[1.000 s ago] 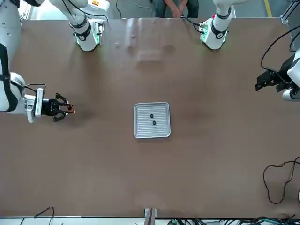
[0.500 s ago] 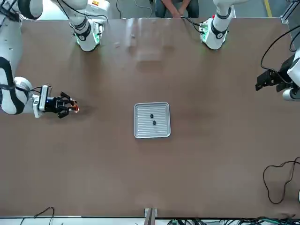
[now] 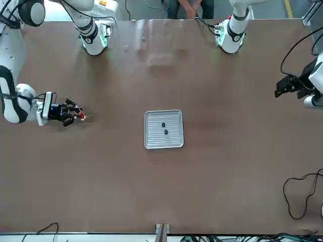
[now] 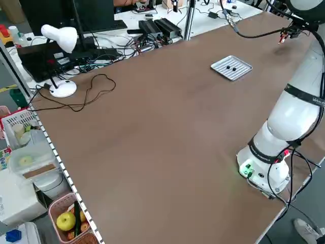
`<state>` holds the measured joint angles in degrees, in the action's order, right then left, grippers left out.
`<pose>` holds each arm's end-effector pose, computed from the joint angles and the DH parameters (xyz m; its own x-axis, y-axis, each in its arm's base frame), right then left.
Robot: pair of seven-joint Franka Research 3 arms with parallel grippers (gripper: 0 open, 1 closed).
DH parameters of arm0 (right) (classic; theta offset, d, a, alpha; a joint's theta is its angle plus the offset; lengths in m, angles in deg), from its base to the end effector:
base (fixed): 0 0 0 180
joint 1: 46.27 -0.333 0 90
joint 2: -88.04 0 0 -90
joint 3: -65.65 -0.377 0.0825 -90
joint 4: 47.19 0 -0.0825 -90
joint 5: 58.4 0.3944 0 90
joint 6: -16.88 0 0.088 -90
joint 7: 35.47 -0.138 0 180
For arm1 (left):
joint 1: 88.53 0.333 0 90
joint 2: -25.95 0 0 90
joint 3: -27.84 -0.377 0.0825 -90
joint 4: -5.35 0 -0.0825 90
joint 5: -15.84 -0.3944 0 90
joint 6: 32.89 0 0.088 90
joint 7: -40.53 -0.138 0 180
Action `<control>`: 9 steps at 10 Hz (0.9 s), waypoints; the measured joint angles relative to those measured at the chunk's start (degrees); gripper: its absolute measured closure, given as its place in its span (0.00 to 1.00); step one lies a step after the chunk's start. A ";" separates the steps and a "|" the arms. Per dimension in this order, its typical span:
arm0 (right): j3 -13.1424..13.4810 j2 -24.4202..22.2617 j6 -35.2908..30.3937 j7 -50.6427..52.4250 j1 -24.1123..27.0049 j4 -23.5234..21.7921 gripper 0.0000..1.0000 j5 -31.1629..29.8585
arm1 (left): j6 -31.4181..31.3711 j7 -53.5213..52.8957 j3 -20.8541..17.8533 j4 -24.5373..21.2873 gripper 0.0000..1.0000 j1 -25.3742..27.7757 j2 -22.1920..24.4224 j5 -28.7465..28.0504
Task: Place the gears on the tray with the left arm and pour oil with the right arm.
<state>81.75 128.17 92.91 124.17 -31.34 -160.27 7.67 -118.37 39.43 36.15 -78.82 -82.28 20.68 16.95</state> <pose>0.5209 -0.1416 0.1656 -0.0046 0.1299 0.9915 1.0000 0.0061 0.0038 0.5880 -0.0195 0.6440 0.9961 -0.0569 -0.0674 -0.0547 -0.9979 0.0339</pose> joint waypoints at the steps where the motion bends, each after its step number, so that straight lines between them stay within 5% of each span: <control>1: -0.05 0.74 0.13 0.50 0.14 0.41 0.67 0.04 | 0.00 0.00 0.06 0.00 0.01 -0.01 0.00 0.00; 5: -3.68 3.47 0.90 0.81 5.97 3.33 0.67 0.04 | 0.00 0.00 0.07 0.00 0.01 -0.02 0.00 0.00; 9: -4.51 5.93 0.93 1.49 6.48 4.55 0.67 0.06 | 0.00 0.00 0.08 -0.03 0.01 -0.03 0.00 0.00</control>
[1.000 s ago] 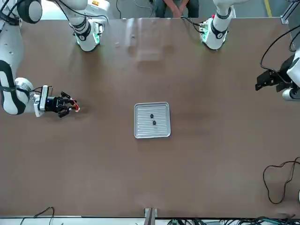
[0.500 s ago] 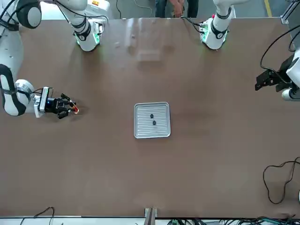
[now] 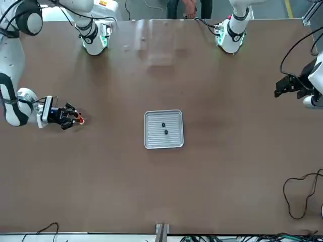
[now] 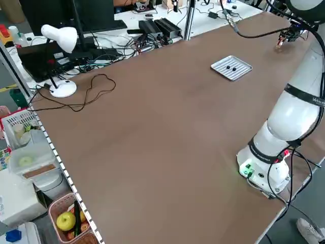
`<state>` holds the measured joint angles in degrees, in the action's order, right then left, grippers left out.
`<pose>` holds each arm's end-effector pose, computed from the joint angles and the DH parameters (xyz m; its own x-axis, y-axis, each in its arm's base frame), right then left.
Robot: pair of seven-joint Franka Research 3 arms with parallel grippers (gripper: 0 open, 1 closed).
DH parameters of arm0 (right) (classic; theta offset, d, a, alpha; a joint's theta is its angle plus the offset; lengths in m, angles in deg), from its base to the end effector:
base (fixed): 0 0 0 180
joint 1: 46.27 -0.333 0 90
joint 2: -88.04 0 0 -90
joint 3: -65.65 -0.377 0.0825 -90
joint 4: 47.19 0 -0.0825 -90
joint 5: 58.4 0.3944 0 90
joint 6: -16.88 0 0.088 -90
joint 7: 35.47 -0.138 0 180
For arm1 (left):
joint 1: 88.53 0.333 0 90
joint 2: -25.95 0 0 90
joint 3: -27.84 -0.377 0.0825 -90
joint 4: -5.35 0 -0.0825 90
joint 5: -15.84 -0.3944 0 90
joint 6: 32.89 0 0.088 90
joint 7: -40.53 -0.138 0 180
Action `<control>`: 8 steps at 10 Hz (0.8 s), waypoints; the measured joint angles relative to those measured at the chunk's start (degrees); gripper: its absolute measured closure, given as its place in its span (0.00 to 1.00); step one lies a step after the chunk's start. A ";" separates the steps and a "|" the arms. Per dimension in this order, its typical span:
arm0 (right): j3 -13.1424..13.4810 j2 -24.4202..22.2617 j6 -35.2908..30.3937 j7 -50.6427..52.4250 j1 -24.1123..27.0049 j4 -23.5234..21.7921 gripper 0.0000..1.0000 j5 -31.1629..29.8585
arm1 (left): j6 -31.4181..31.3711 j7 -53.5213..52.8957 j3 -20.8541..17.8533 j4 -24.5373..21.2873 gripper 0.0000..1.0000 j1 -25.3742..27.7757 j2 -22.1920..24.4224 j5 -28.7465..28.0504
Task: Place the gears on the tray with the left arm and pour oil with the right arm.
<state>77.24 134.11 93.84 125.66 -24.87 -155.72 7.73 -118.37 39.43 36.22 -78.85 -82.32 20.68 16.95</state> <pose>0.5265 -0.1689 0.1253 -0.0130 0.0998 0.9949 0.9990 -0.0402 0.0171 0.5879 -0.0206 0.6438 0.9960 -0.0588 -0.0679 -0.0566 -0.9978 0.0341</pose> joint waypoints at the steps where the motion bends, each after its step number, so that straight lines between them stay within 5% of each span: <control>1: 0.00 0.23 0.01 0.00 0.00 0.12 0.67 0.00 | 0.00 0.00 0.00 0.00 0.01 -0.02 0.00 0.00; 5: -0.01 1.33 1.85 0.42 0.02 0.69 0.63 0.02 | 0.00 0.00 0.01 0.00 0.01 -0.04 0.00 0.00; 8: -0.02 1.33 2.01 0.30 0.02 0.91 0.46 0.02 | 0.00 0.00 0.01 0.00 0.01 -0.05 0.00 0.00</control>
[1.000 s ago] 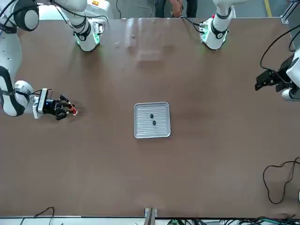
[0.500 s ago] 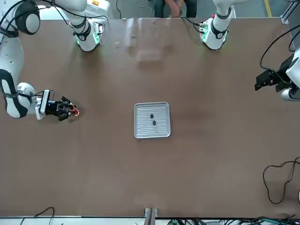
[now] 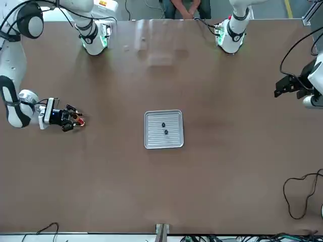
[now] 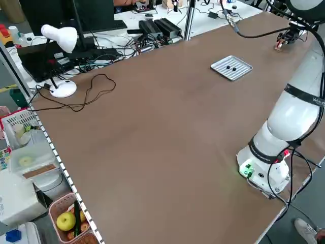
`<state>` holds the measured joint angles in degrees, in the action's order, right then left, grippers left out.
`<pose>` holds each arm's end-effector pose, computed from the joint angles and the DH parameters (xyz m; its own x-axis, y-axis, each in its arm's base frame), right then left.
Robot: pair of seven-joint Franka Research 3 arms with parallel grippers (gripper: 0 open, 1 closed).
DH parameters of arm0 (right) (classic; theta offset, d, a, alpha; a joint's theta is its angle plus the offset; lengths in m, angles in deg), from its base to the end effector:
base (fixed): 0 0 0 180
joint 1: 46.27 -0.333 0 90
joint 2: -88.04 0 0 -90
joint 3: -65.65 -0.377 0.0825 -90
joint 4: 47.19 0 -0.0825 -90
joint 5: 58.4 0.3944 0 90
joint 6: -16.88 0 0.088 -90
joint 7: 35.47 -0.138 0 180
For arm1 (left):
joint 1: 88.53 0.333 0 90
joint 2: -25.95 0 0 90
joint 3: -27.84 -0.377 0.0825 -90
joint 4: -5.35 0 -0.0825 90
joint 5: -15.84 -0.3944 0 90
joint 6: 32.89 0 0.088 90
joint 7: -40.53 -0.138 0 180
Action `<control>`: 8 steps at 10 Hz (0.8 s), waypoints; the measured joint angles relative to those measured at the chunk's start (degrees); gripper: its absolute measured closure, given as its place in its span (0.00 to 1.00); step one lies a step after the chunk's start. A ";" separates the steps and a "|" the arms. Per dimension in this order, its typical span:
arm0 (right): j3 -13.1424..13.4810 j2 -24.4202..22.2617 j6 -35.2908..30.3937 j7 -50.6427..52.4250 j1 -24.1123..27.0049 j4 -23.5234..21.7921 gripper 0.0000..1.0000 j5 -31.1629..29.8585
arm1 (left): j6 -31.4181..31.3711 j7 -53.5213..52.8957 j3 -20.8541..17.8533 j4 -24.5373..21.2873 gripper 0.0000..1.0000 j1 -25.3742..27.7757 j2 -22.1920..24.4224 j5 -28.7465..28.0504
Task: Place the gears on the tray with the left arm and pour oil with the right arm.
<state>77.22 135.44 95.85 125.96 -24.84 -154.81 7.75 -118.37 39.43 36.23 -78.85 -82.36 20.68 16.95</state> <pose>0.5291 -0.1735 0.1117 -0.0092 0.1319 0.9912 0.9987 -0.0491 0.0158 0.5879 -0.0211 0.6438 0.9959 -0.0596 -0.0679 -0.0574 -0.9978 0.0341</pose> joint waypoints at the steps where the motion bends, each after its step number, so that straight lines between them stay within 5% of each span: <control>1: 0.00 0.00 0.07 -0.34 0.00 0.01 0.31 0.00 | 0.00 0.00 0.00 0.00 0.01 0.00 0.00 0.00; 5: 0.57 -0.02 2.16 -0.45 0.02 0.54 0.00 -0.03 | 0.00 0.00 0.00 0.00 0.01 -0.01 0.00 0.00; 8: 2.85 -1.87 5.51 -2.79 0.12 2.75 0.00 -5.14 | 0.00 0.00 0.01 0.00 0.01 -0.01 0.00 0.00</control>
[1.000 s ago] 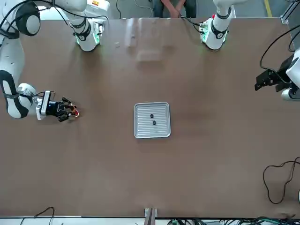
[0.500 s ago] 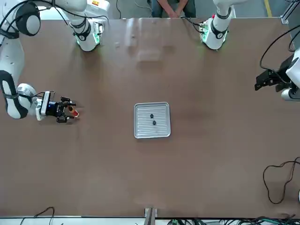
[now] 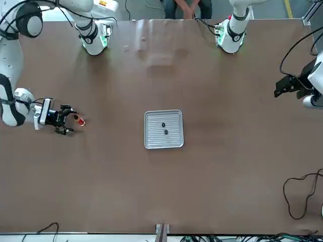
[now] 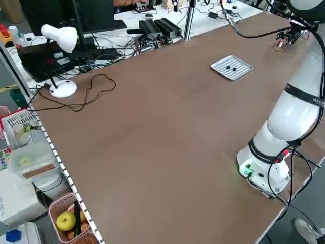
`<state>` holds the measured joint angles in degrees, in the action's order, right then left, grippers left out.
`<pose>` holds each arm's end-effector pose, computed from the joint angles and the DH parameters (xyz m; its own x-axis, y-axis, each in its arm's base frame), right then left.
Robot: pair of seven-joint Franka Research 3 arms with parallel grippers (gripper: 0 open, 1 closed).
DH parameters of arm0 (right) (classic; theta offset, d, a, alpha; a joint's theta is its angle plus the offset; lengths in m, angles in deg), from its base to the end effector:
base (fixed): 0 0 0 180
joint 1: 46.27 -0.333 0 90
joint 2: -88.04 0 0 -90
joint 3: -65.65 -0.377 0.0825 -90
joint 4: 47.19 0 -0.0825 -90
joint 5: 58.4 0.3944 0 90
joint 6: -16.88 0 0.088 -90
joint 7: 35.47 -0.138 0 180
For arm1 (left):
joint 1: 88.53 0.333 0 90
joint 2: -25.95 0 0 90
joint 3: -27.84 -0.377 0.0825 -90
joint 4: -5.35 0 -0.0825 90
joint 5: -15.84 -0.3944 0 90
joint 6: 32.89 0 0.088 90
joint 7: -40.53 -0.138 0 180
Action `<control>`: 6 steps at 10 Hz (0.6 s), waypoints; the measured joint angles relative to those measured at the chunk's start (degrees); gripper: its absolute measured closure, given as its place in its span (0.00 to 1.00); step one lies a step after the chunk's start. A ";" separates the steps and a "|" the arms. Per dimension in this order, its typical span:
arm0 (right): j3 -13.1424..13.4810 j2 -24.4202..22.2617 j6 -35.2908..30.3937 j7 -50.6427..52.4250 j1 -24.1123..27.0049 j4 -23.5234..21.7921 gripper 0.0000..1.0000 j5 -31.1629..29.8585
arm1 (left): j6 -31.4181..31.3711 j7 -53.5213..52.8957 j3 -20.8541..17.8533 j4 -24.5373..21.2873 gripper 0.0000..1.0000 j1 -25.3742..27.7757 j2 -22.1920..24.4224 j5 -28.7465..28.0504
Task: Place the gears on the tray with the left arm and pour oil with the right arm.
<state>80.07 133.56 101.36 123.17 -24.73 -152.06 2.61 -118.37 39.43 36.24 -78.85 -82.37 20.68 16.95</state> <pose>0.5347 -0.2224 0.1261 0.0075 0.3143 0.9493 0.9991 -0.0411 0.0057 0.5879 -0.0213 0.6438 0.9959 -0.0600 -0.0679 -0.0578 -0.9977 0.0341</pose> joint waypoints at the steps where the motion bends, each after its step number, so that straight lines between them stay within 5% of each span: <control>1: 0.22 -2.20 2.77 -1.16 0.00 1.26 0.00 -3.25 | 0.00 0.00 0.00 0.00 0.01 0.00 0.00 0.00; 6: 0.03 -20.40 4.93 -16.31 -0.57 2.20 0.00 -17.57 | 0.00 0.00 0.02 0.00 0.01 -0.01 0.00 0.00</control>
<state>80.10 113.17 106.29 106.86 -25.29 -149.85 -14.96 -118.37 39.43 36.26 -78.85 -82.38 20.68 16.95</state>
